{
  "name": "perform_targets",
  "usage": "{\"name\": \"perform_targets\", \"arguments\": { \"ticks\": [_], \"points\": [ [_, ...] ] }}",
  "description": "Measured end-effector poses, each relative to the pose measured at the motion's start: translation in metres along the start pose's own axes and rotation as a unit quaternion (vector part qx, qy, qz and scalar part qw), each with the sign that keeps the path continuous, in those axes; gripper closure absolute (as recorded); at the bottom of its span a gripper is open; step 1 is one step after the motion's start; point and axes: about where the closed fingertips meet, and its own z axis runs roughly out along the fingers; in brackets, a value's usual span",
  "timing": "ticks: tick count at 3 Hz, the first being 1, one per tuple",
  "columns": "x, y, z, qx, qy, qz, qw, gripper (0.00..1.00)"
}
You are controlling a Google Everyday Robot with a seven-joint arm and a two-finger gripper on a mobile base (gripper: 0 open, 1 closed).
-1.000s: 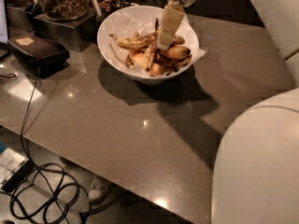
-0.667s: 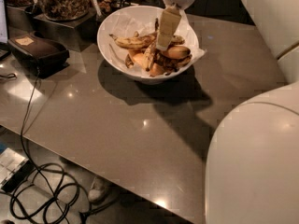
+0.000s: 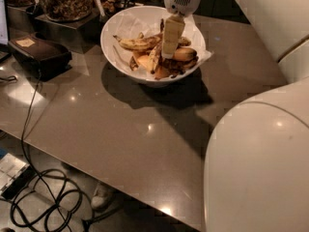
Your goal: Pick banana from white bowl
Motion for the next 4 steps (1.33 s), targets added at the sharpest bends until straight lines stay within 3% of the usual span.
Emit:
{"name": "perform_targets", "arguments": {
  "ticks": [4],
  "points": [
    [0.013,-0.002,0.026,-0.011,0.029,-0.012,0.9994,0.33]
  ]
}}
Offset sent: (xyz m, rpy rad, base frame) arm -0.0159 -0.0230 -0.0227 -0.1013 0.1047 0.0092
